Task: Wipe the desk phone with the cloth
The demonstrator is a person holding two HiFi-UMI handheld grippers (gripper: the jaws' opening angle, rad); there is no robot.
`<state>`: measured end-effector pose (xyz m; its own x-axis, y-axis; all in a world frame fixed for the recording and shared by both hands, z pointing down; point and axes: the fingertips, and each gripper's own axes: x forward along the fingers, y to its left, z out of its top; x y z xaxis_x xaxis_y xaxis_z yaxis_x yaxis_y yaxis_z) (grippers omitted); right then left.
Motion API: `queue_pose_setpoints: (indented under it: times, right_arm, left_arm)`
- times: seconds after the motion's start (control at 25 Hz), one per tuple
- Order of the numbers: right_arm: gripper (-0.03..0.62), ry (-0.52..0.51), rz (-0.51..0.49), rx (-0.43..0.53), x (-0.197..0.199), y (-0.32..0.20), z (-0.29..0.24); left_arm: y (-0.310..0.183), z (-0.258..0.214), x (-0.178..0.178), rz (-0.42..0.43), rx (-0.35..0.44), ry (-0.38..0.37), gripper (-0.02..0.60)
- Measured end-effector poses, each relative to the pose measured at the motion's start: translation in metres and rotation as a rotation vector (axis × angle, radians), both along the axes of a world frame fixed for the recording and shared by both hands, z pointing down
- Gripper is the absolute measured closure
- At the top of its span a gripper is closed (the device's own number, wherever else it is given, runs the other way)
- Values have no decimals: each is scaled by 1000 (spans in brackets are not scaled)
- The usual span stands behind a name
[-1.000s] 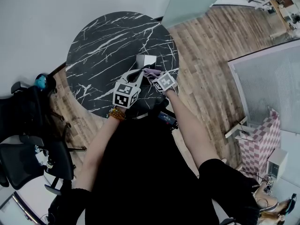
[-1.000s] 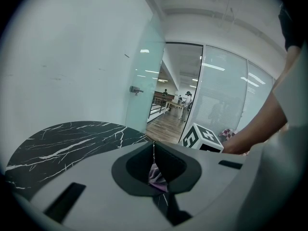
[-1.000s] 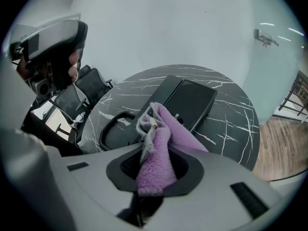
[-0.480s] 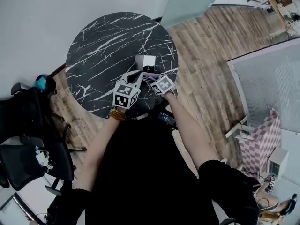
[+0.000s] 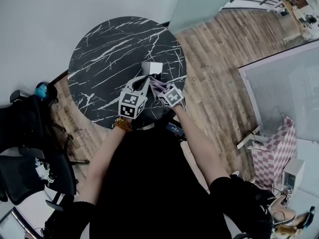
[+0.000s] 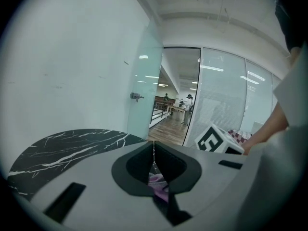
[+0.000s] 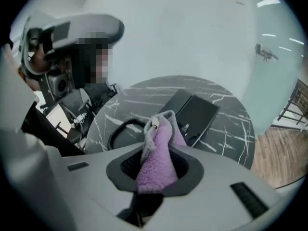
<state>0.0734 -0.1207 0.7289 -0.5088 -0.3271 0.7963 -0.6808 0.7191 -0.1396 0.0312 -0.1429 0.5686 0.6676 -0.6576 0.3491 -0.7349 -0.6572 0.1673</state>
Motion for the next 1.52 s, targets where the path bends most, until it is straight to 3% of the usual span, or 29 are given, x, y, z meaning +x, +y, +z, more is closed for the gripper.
queue_pose_setpoints:
  times: [0.24,0.52,0.64,0.84,1.0,1.52]
  right_arm:
    - [517,-227,222,303,3,-26,-101]
    - [517,-352,378,589,1,-24,-206]
    - [517,-352,443,692,12,-15,-237]
    - [518,-240,498,837,12,4,-266]
    - [520,-231,498,876,-3,19,-274]
    - [520,-233,546,849,-20,47,-262]
  left_arm:
    - [-7,-31,-8,-48,125,-2,561]
    - [-1,-91,-11,-77,368,11,561]
    - [6,-107,-13,-85,410,13,561]
    - [13,-109,-21,-93,412,13,561]
    - [22,-105,-32,-87,399,17,561]
    - [47,-93,-61,-72,370,28,561]
